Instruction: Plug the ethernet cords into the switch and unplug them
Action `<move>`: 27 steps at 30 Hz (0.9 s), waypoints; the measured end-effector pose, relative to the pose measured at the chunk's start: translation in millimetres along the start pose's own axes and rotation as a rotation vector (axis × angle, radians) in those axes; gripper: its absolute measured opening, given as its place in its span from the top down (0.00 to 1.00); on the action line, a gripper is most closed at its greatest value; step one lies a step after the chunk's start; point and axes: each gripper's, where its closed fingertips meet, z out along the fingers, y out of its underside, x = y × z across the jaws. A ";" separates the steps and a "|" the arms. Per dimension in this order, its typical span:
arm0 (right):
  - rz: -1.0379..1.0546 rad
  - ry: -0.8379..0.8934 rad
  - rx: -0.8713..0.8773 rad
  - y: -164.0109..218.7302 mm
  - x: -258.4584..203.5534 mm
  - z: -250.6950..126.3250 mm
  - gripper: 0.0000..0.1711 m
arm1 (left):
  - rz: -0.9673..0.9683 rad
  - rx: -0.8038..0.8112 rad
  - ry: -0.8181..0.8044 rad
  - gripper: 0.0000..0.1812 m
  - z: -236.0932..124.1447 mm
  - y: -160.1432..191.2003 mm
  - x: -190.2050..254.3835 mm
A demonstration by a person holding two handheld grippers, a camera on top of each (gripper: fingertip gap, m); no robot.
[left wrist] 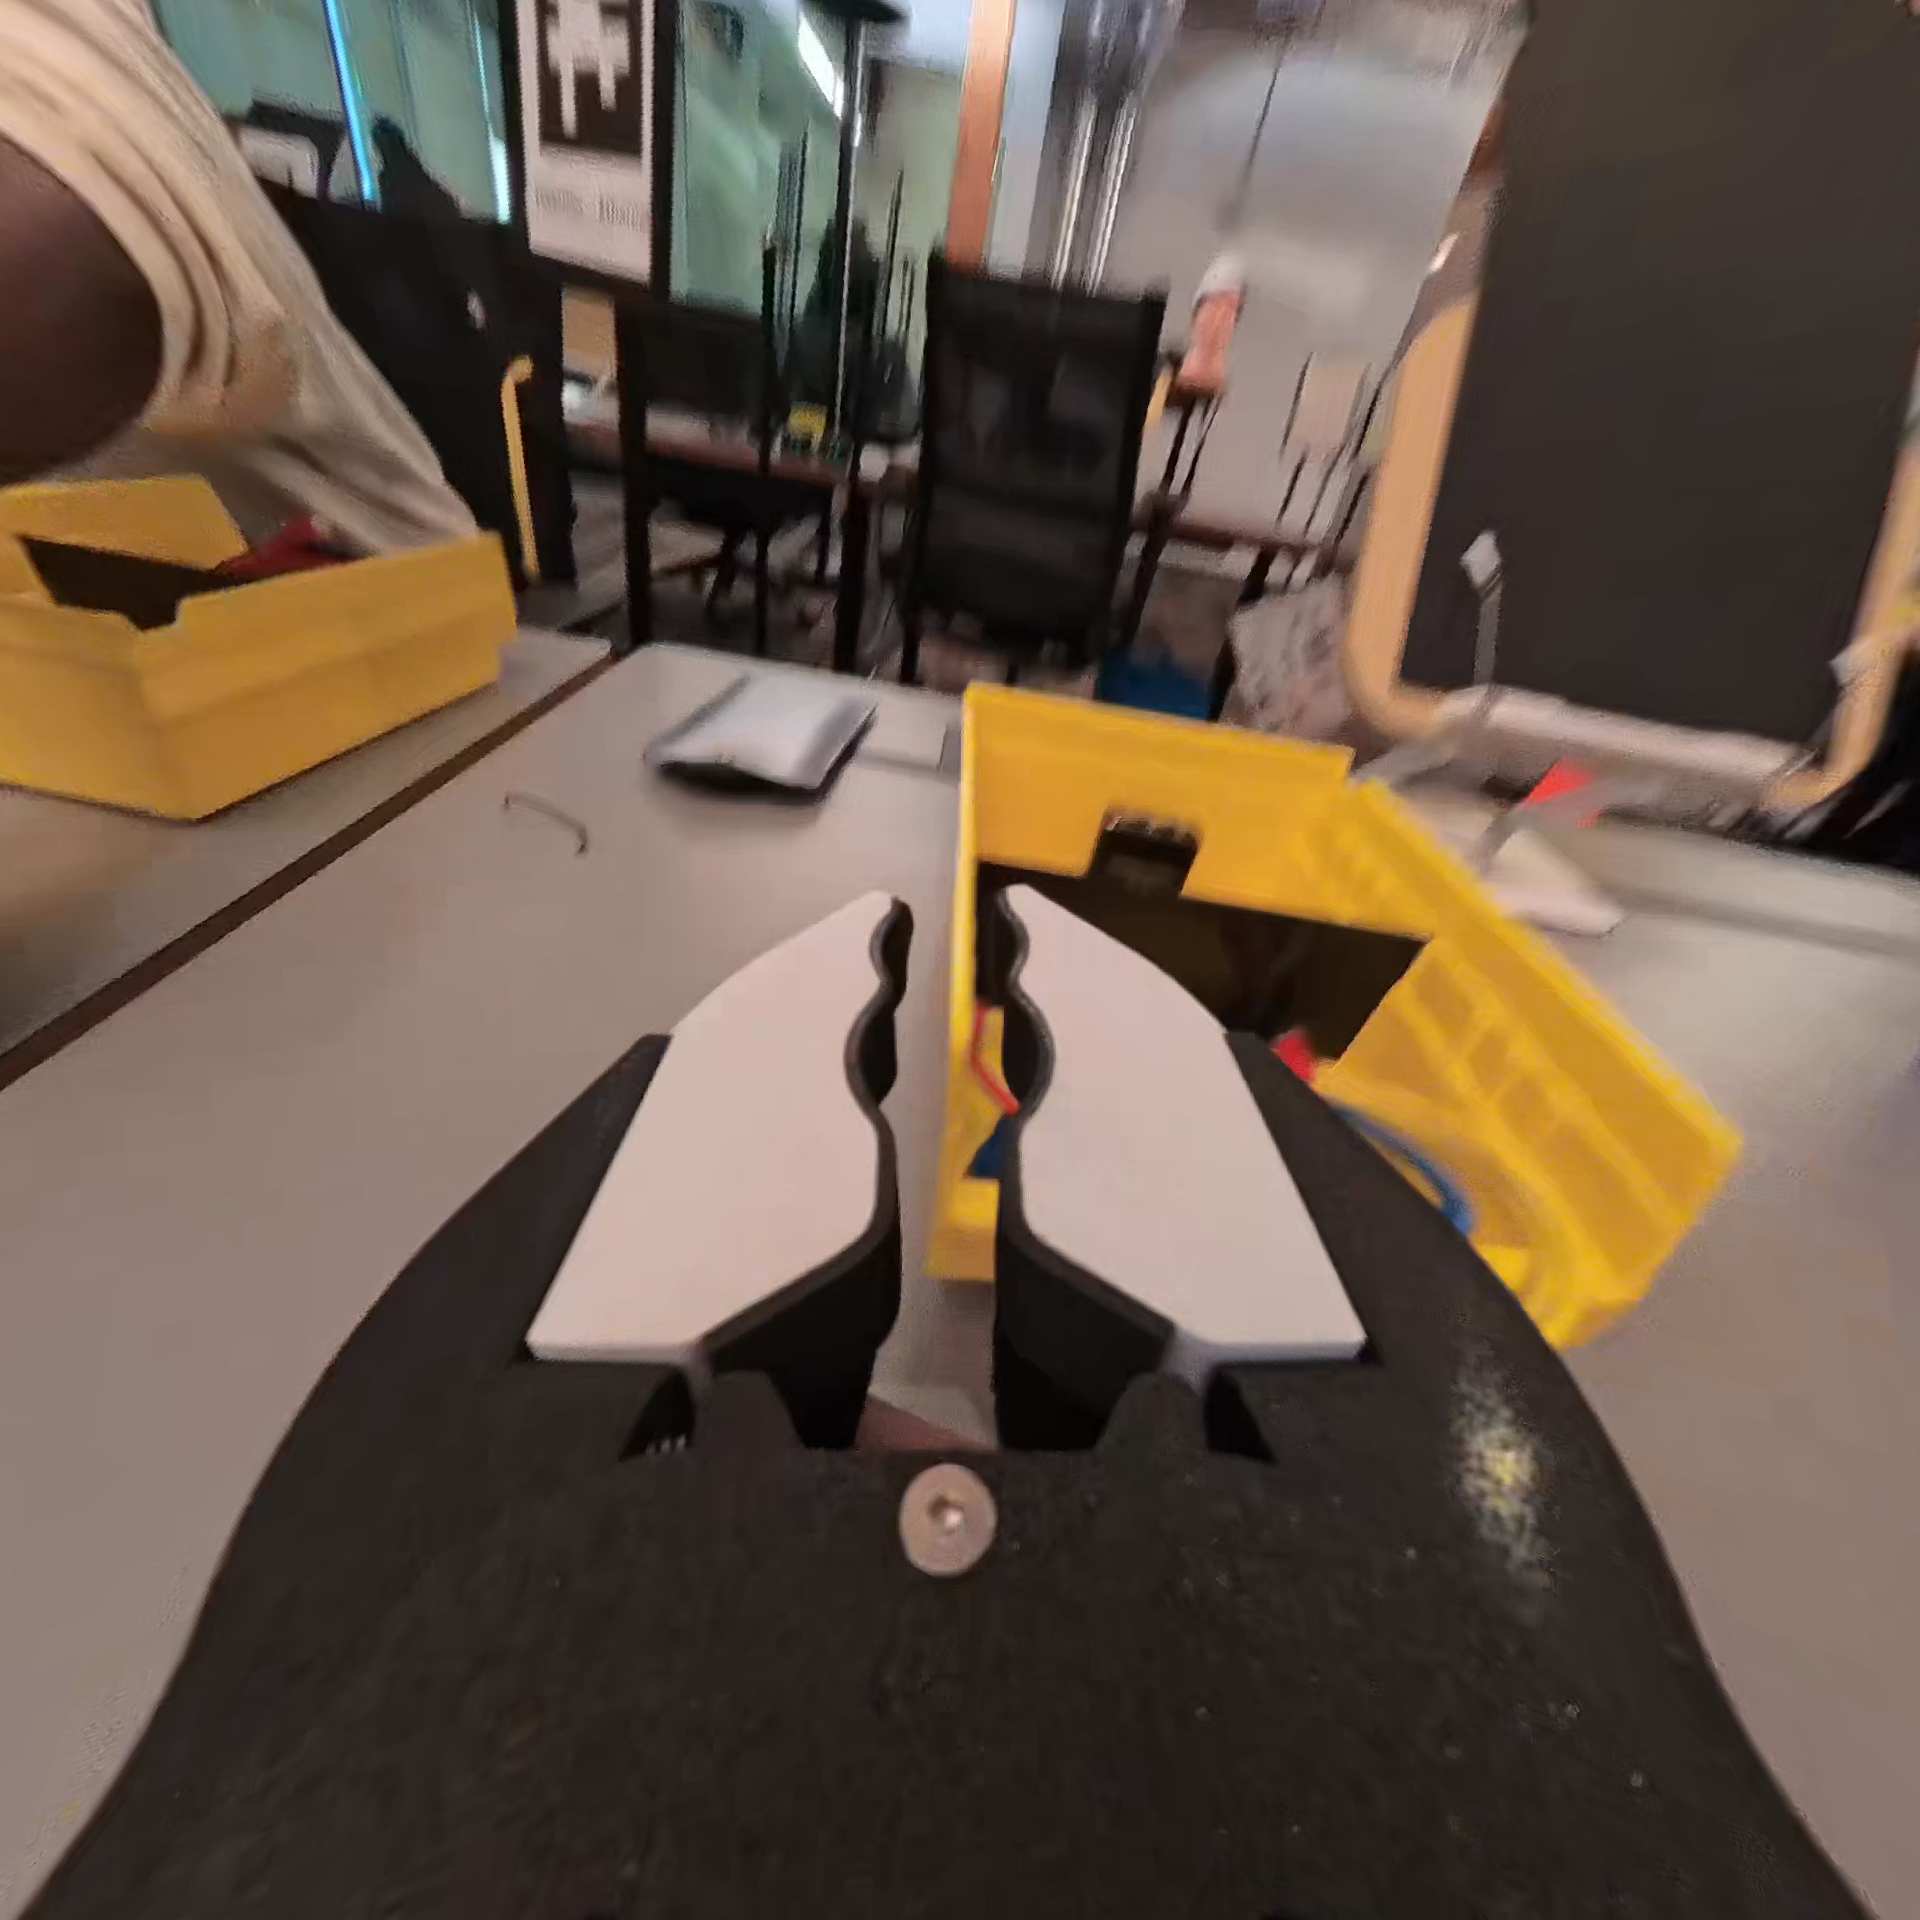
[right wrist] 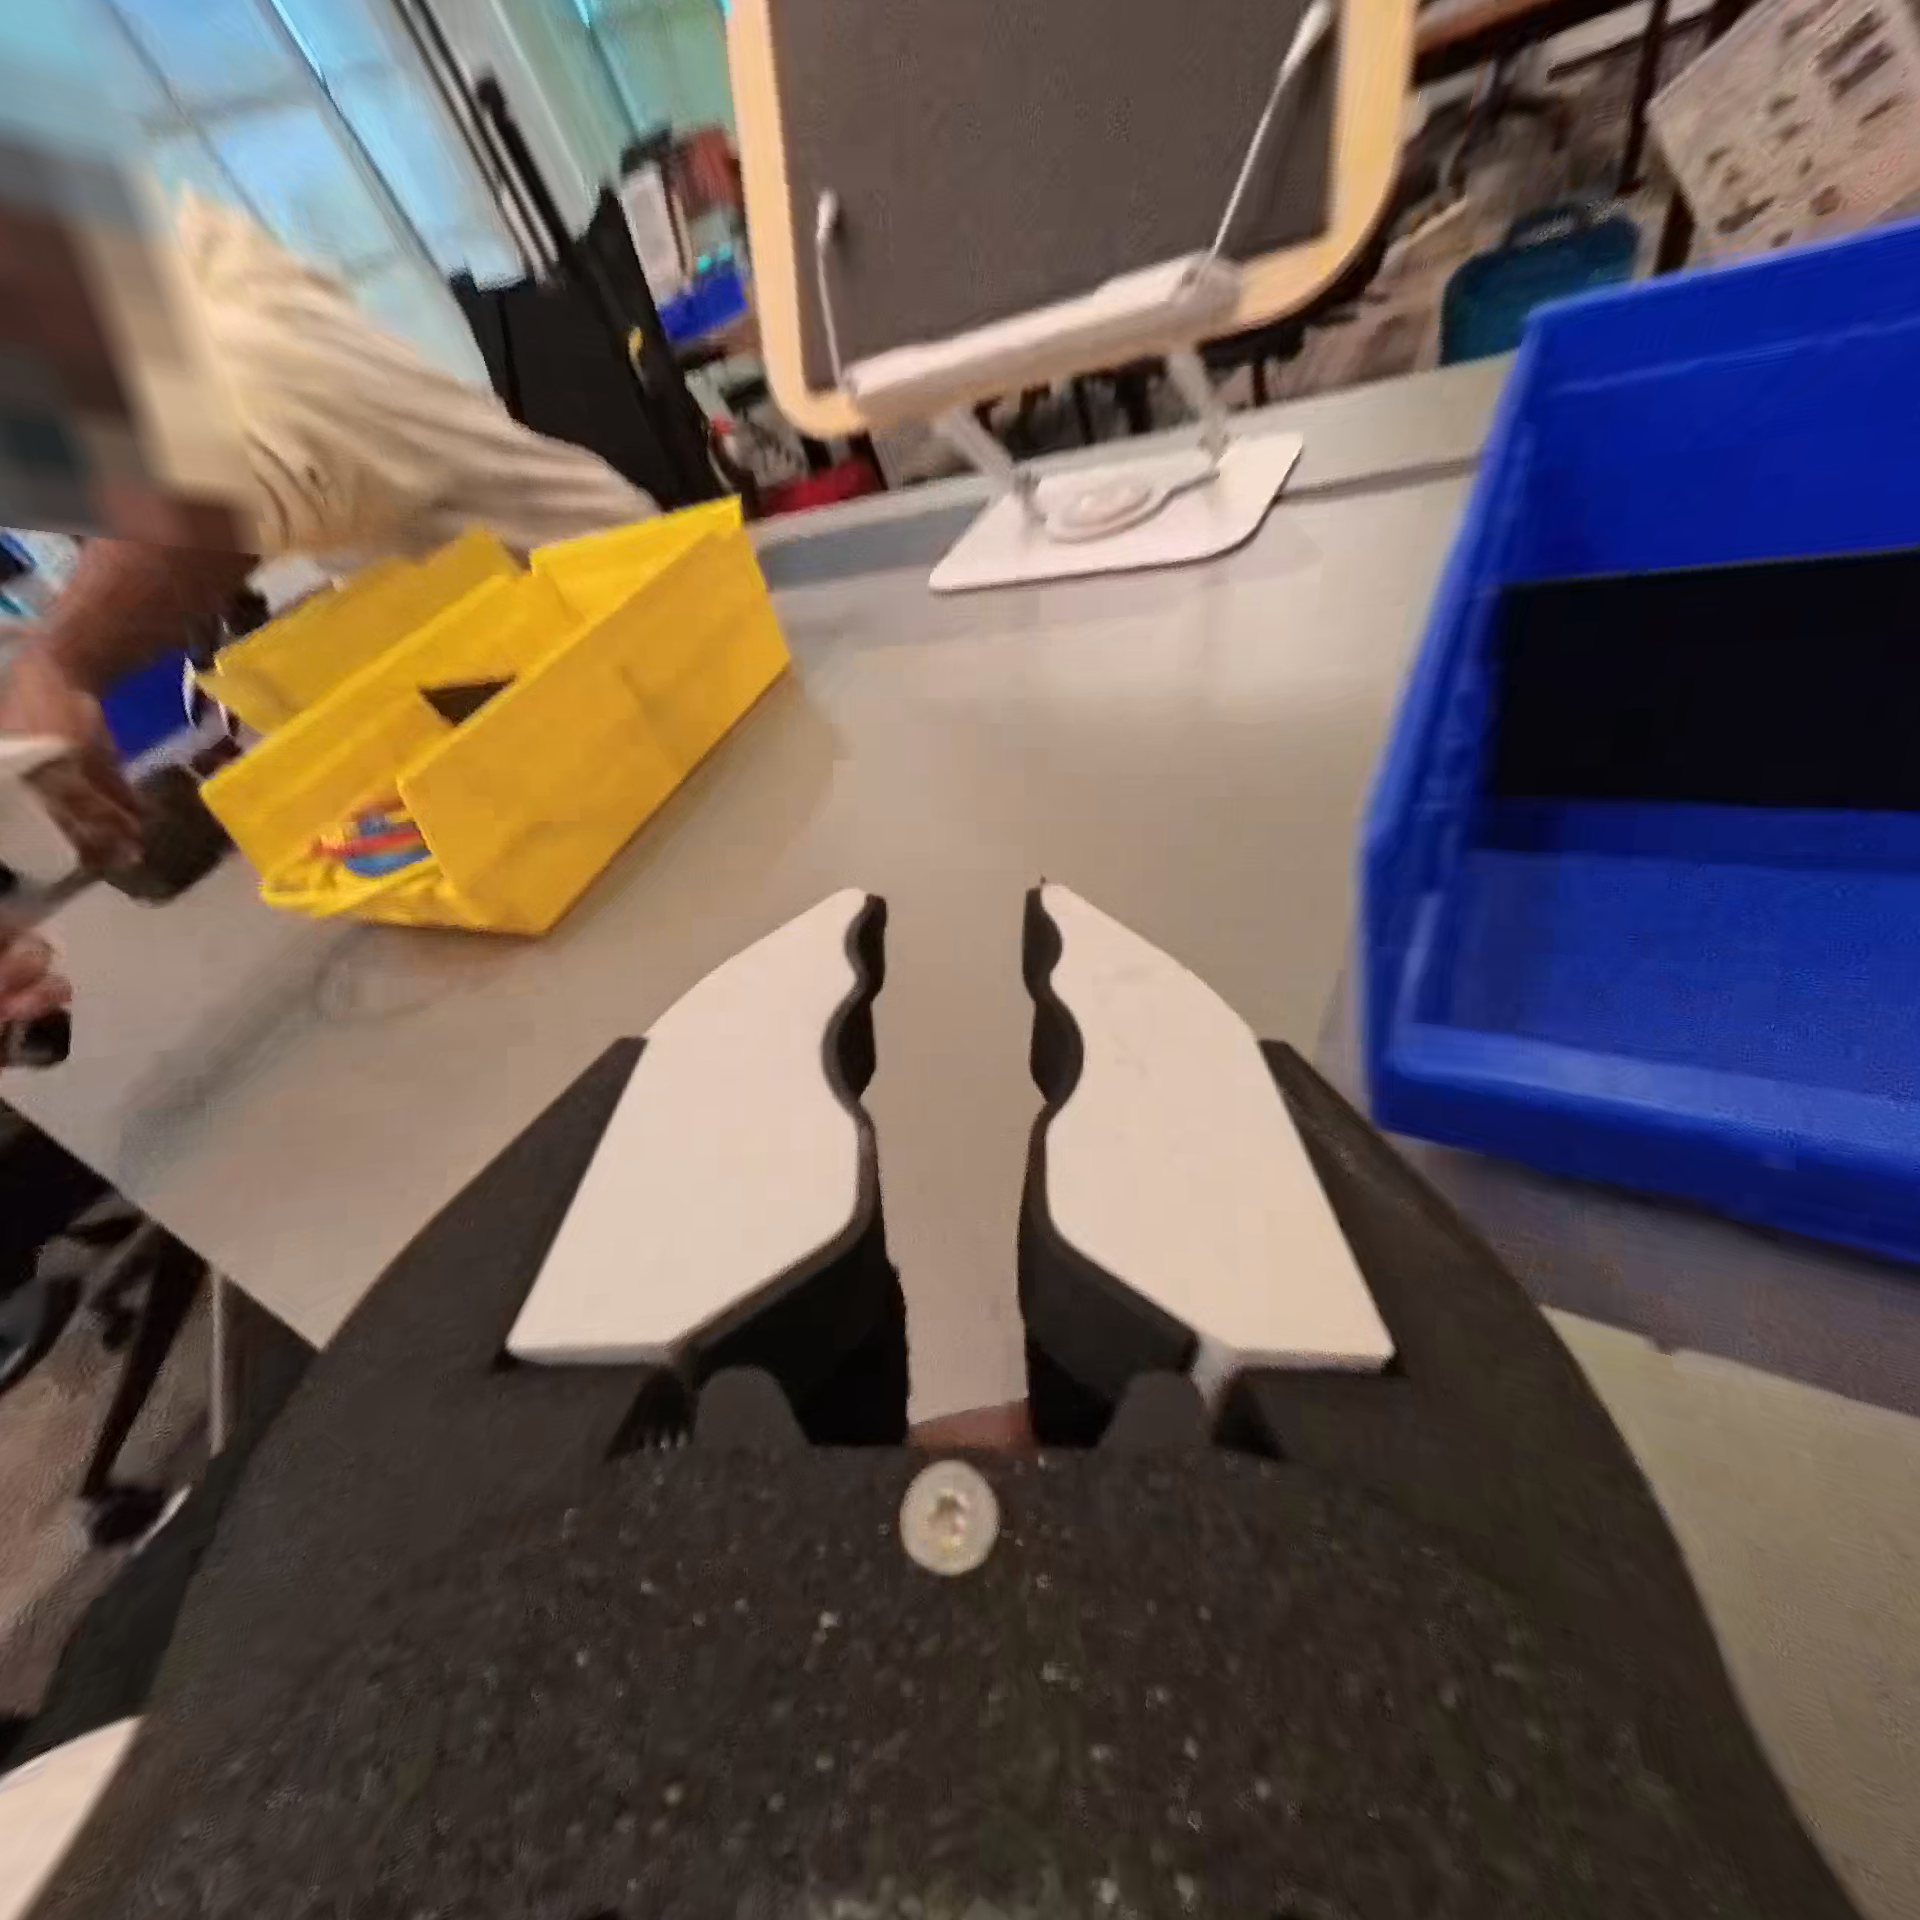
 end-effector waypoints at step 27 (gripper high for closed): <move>-0.394 0.414 -0.272 29.0 107.7 20.1 0.96 | 0.238 -0.361 -0.021 0.95 47.1 82.8 -2.2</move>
